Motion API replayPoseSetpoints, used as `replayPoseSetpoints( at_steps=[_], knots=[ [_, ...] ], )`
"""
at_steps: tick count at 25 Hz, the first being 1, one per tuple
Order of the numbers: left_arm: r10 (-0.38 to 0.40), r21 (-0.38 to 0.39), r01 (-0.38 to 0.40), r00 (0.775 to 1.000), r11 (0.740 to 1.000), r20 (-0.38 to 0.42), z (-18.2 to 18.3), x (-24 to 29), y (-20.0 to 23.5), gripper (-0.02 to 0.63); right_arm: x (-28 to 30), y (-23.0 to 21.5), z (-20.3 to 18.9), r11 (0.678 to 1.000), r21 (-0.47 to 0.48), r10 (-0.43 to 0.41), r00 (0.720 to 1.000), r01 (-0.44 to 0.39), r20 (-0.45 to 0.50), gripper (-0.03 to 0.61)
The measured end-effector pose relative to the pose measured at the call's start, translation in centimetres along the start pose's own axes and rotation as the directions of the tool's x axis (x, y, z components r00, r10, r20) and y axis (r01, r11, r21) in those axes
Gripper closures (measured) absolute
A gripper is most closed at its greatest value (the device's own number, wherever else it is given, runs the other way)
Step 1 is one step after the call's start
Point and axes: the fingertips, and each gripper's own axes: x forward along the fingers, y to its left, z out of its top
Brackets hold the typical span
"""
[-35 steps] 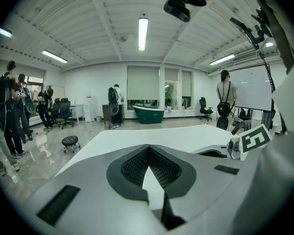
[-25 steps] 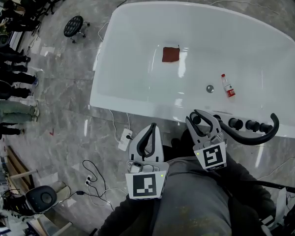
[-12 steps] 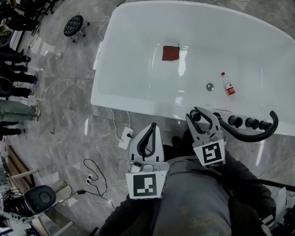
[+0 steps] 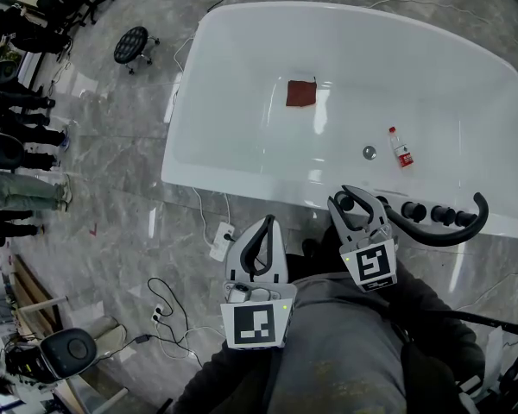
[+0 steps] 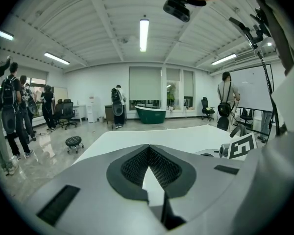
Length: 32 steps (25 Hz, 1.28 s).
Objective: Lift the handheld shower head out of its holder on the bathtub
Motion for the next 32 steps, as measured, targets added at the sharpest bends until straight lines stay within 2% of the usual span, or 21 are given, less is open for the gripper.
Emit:
replayPoseSetpoints(
  at_steps=[4,9,15,26,32],
  knots=[
    [0.007,0.003,-0.007,1.000,1.000,0.003,0.4,-0.5,0.3,0.610,-0.3,-0.3,0.3,1.000,0.009,-0.001,1.000,0.001,-0.002,0.454],
    [0.015,0.007,-0.015,1.000,1.000,0.014,1.8,-1.3,0.7,0.611,-0.4,-0.1,3.5,1.000,0.004,0.006,0.999,-0.006,0.051,0.454],
    [0.033,0.007,-0.033,0.999,0.999,0.014,3.4,-2.5,0.7,0.611,-1.1,-0.3,5.6,1.000,0.004,0.013,0.997,-0.013,0.070,0.454],
    [0.036,0.011,-0.036,0.999,0.999,0.035,8.9,-4.4,0.2,0.609,-3.5,-0.9,11.1,0.999,0.002,0.035,0.996,-0.036,0.088,0.454],
    [0.025,-0.002,-0.025,0.998,1.000,0.053,10.0,-4.9,-0.8,0.611,-4.9,-1.0,13.3,0.999,-0.002,0.044,0.992,-0.044,0.116,0.454]
  ],
)
